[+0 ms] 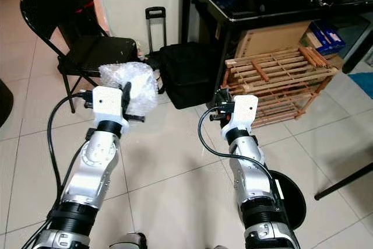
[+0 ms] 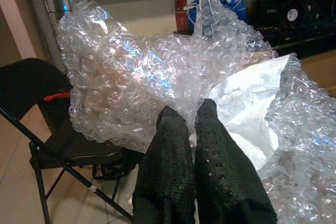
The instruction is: Picking trash to rubbish bin
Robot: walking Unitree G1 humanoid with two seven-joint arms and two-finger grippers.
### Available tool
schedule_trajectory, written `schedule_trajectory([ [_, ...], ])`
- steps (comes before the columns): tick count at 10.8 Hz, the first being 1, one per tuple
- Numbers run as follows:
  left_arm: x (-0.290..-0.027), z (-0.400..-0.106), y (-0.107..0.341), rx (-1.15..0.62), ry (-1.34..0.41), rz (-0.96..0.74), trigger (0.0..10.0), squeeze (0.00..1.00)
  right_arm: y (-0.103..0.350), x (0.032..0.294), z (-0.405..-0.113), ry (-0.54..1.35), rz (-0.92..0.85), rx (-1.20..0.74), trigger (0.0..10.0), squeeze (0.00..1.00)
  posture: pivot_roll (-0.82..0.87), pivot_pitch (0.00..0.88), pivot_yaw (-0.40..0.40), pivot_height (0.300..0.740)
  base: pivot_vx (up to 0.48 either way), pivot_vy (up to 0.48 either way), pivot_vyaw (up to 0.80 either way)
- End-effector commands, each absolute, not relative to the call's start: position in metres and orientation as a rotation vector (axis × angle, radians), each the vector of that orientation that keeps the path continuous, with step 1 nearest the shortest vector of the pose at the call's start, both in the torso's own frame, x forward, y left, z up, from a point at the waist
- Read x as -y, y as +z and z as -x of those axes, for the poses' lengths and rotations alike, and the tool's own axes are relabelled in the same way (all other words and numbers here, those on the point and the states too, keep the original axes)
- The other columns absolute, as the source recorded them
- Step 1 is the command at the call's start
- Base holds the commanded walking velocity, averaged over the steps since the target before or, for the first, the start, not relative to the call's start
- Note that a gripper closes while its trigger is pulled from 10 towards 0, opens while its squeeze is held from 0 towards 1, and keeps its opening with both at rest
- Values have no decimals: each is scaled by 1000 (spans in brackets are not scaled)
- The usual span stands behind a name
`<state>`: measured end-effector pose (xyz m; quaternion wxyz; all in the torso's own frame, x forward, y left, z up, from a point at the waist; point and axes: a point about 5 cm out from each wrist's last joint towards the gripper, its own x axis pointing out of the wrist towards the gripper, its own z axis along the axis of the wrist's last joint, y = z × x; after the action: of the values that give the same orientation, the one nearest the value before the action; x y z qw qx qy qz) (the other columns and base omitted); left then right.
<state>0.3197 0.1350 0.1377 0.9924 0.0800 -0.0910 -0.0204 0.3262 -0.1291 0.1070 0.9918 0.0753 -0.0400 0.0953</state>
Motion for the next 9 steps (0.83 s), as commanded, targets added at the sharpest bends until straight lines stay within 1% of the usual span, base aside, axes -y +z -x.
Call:
schedule_trajectory([
  [1, -133, -321, 139, 182, -43, -162, 10000, 0, 109, 132, -328, 185, -152, 81, 10000, 0, 31, 71, -69, 740, 0, -480, 0],
  [6, -133, -321, 140, 187, -39, -157, 10000, 0, 108, 130, -328, 197, -131, 80, 10000, 0, 33, 62, -70, 740, 0, -392, 0],
  [9, -133, -321, 140, 188, -37, -155, 10000, 0, 107, 131, -328, 192, -137, 72, 10000, 0, 33, 72, -73, 740, 0, -380, 0],
])
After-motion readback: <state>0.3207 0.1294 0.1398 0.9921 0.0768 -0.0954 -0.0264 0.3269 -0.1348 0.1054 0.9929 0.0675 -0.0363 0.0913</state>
